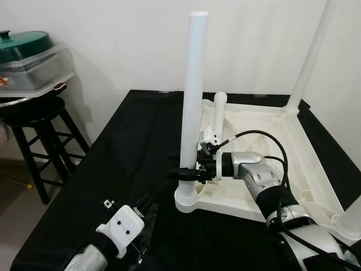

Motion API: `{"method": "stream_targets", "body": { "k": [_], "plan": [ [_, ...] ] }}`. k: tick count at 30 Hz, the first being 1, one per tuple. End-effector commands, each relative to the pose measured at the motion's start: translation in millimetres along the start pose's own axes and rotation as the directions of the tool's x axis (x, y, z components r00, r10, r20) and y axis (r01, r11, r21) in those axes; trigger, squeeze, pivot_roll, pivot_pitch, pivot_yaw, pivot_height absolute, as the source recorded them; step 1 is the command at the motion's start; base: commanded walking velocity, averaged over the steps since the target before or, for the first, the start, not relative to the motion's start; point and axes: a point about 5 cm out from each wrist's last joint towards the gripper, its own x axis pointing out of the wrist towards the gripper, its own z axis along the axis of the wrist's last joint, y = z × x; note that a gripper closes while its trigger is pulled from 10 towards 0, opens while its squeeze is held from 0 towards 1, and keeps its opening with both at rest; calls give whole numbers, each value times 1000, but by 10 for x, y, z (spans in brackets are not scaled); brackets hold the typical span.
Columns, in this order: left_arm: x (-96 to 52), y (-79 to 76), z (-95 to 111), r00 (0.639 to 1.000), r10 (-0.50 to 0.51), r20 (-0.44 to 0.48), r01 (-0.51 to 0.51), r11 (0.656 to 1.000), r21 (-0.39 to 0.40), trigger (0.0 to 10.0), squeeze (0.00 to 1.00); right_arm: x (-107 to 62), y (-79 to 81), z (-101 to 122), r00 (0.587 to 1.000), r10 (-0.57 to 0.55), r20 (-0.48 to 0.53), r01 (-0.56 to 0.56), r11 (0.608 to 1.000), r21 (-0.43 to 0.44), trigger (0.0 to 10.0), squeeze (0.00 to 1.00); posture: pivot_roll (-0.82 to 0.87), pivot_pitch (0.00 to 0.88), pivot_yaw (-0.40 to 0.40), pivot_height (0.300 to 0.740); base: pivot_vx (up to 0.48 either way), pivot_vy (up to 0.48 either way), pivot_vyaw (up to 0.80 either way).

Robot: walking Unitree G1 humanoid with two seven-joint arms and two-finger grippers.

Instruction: Building children table

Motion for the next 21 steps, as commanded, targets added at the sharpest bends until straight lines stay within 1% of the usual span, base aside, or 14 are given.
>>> {"method": "stream_targets", "body": {
  "k": [1, 5, 8, 9, 10, 11, 12, 13, 14, 15, 18, 19, 20, 21],
  "plan": [
    [-46, 40, -15, 1000, -8, -17, 8, 1000, 5, 10000, 0, -90, -41, -5, 999, -41, -1, 41, 999, 2, 0, 0, 39, 1, -13, 740, 0, 0, 0],
    [-102, 50, -21, 1000, -16, -27, 16, 1000, 5, 10000, 0, -186, -13, -95, 997, -70, -30, 70, 997, -15, 0, 0, 33, 6, -17, 740, 0, 0, 0],
    [-135, 43, -22, 999, -19, -34, 19, 1000, 3, 10000, 0, -194, 89, -237, 983, -167, -75, 164, 986, -34, 0, 0, 24, 21, -31, 740, 0, 0, 0],
    [-138, 30, -19, 999, -21, -35, 21, 1000, 2, 10000, 0, -93, 171, -321, 944, -320, -80, 320, 947, -8, 0, 0, 23, 28, -30, 740, 0, 0, 0],
    [-137, 15, -15, 999, -24, -36, 24, 1000, -3, 10000, 0, 21, 270, -382, 851, -522, -58, 525, 849, 67, 0, 0, 22, 32, -29, 740, 0, 0, 0],
    [-137, 15, -15, 999, -24, -36, 24, 1000, -3, 10000, 0, 21, 270, -382, 851, -522, -58, 525, 849, 67, 0, 0, 22, 32, -29, 740, 0, 0, 0],
    [-135, 11, -11, 999, -26, -36, 26, 1000, -9, 10000, 0, 81, 410, -447, 744, -665, -74, 667, 728, 160, 0, 0, 16, 41, -20, 740, 0, 0, 0],
    [-128, 9, -9, 999, -28, -36, 27, 999, -17, 10000, 0, 164, 606, -517, 708, -699, -100, 701, 681, 212, 0, 0, 12, 45, -16, 740, 0, 0, 0],
    [-116, 11, -9, 999, -32, -35, 31, 999, -24, 10000, 0, 251, 726, -526, 729, -672, -128, 684, 721, 113, 0, 0, -4, 48, 0, 740, 0, 0, 0],
    [-103, 10, -11, 999, -37, -34, 36, 999, -30, 10000, 0, 291, 756, -484, 756, -644, -115, 650, 759, 24, 0, 0, -12, 45, 8, 740, 0, 0, 0],
    [-93, 7, -14, 999, -43, -34, 41, 998, -36, 10000, 0, 290, 723, -449, 768, -633, -99, 635, 772, -13, 0, 0, -19, 40, 15, 740, 0, 0, 0],
    [-84, 1, -14, 998, -50, -32, 49, 998, -41, 10000, 0, 238, 640, -445, 755, -649, -96, 650, 759, -23, 0, 0, -6, 41, 4, 740, 0, 0, 0],
    [-84, 1, -14, 998, -50, -32, 49, 998, -41, 10000, 0, 238, 640, -445, 755, -649, -96, 650, 759, -23, 0, 0, -6, 41, 4, 740, 0, 0, 0],
    [-81, -1, -13, 998, -61, -30, 60, 997, -42, 10000, 0, 197, 592, -477, 742, -661, -107, 666, 745, 15, 0, 0, 0, 42, 1, 740, 0, 0, 0]
  ]
}}
